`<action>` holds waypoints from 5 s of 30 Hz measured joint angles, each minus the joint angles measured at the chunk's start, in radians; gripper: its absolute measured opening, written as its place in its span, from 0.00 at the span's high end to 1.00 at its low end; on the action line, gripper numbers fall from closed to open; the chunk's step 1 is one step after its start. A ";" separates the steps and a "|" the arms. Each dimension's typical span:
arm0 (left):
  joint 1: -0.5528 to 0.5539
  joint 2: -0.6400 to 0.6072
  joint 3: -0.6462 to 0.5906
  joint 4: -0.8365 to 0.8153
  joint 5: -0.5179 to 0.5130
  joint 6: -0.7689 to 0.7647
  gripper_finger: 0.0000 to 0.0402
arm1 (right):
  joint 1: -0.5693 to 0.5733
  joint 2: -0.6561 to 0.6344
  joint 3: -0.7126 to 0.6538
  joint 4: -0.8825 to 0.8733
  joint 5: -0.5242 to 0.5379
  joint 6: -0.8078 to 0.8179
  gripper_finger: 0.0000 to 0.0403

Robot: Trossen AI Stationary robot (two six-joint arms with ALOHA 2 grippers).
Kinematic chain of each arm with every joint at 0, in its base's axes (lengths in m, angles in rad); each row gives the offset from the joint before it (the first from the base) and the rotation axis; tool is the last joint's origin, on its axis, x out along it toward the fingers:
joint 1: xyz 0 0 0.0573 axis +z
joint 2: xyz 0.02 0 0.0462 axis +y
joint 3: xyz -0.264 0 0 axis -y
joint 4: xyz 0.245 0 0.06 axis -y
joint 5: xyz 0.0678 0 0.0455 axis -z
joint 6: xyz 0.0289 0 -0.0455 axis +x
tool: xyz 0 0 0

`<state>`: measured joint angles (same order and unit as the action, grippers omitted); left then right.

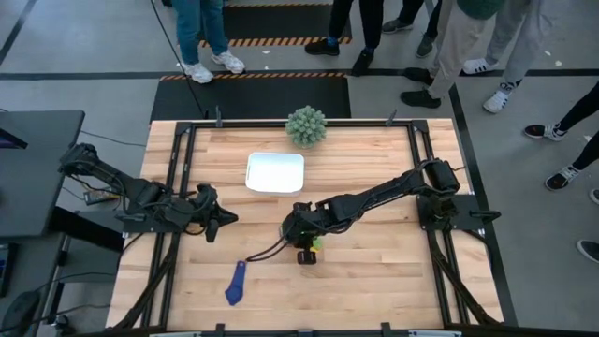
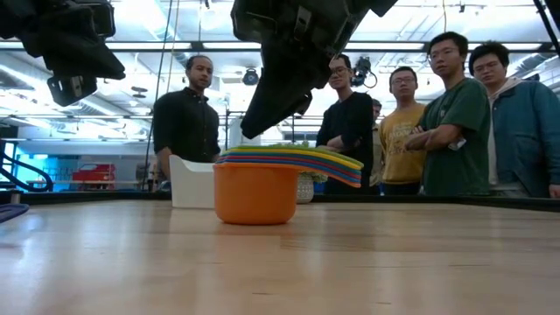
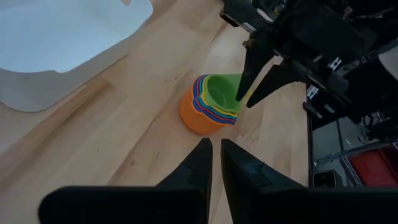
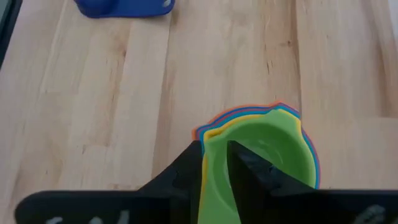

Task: Nest measuring cups in basket
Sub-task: Stack the green measuring cup on top of the yellow measuring cup, then stack the blue measuring cup on top of the green measuring cup

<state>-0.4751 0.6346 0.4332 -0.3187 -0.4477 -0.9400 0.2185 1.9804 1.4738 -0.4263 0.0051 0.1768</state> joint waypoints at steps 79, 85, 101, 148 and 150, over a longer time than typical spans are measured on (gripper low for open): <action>-0.002 0.475 0.002 0.218 0.486 -0.008 0.64 | 0.039 -0.308 -0.147 -0.314 0.183 0.214 0.20; -0.012 0.570 0.002 0.271 0.561 0.009 0.63 | 0.034 -0.371 -0.147 -0.338 0.236 0.234 0.20; -0.006 0.722 0.000 0.421 0.604 0.045 0.63 | 0.066 -0.379 -0.146 -0.335 0.236 0.273 0.20; 0.022 0.821 0.000 0.504 0.746 0.176 0.82 | 0.067 -0.378 -0.146 -0.308 0.236 0.292 0.20; 0.021 0.821 0.000 0.486 0.771 0.190 0.80 | 0.067 -0.378 -0.146 -0.308 0.230 0.291 0.20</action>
<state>-0.4538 1.4555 0.4335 0.1674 0.3236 -0.7503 0.2859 1.6028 1.3273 -0.7345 0.2355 0.4683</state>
